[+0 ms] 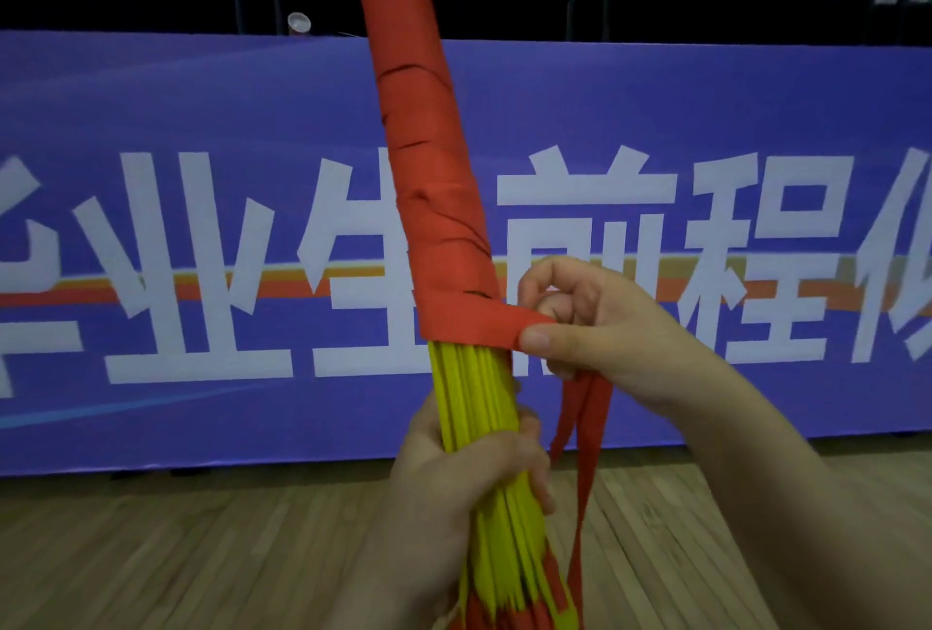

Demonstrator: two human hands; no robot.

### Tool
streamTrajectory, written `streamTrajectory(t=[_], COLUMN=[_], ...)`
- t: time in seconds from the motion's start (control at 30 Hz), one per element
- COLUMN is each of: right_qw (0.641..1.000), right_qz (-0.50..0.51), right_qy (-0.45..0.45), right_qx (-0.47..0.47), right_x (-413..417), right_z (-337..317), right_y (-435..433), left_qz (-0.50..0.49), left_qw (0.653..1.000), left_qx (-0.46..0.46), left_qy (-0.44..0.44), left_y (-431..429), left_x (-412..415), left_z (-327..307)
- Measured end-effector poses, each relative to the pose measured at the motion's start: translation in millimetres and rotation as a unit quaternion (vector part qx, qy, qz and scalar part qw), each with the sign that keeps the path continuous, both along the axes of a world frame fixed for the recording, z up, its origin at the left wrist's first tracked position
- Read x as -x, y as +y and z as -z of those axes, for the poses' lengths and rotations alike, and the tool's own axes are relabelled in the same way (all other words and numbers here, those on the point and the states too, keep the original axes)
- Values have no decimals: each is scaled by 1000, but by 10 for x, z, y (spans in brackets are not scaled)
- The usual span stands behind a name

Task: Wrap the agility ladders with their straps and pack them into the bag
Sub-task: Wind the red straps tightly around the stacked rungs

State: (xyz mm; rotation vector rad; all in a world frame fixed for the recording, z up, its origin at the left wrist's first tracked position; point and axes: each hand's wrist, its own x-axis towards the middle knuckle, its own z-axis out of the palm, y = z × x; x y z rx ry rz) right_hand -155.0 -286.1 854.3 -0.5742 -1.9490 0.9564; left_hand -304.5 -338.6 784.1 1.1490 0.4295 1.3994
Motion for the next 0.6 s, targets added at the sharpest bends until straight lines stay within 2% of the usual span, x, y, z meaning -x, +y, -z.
streamTrajectory(t=[0.07,0.13,0.17,0.23,0.27,0.33,0.37,0.43,0.47,0.53,0.6], right_qw=[998,989,985,984,987,992,991,974,965,962,973], right_qz=[-67,-146,-170,-170,-145,-46,22,168,210,226,186], right_qy=[-9,-10,-2,29,53,113,125,86,61,32,-28], right_qx=[11,32,41,44,34,-13,-50,-125,-145,-150,-136], right_x=[75,146,176,219,234,242,248,314,361,448,464], right_z=[15,20,28,64,90,150,167,197,200,204,149], right_y=[43,46,37,20,10,55,88,111,104,66,16], left_qz=[150,290,330,330,284,72,-38,-187,-251,-364,-392], left_qw=[987,951,938,942,955,976,964,920,898,864,868], left_qx=[-22,-69,-76,-66,-60,-76,-92,-122,-121,-108,-103], left_qy=[-53,-76,-68,5,63,190,245,323,341,331,288], left_y=[-21,34,72,129,161,227,242,232,244,293,338], left_x=[13,26,55,128,182,273,270,155,69,-43,-6], left_z=[37,90,124,128,114,56,20,-31,-24,44,93])
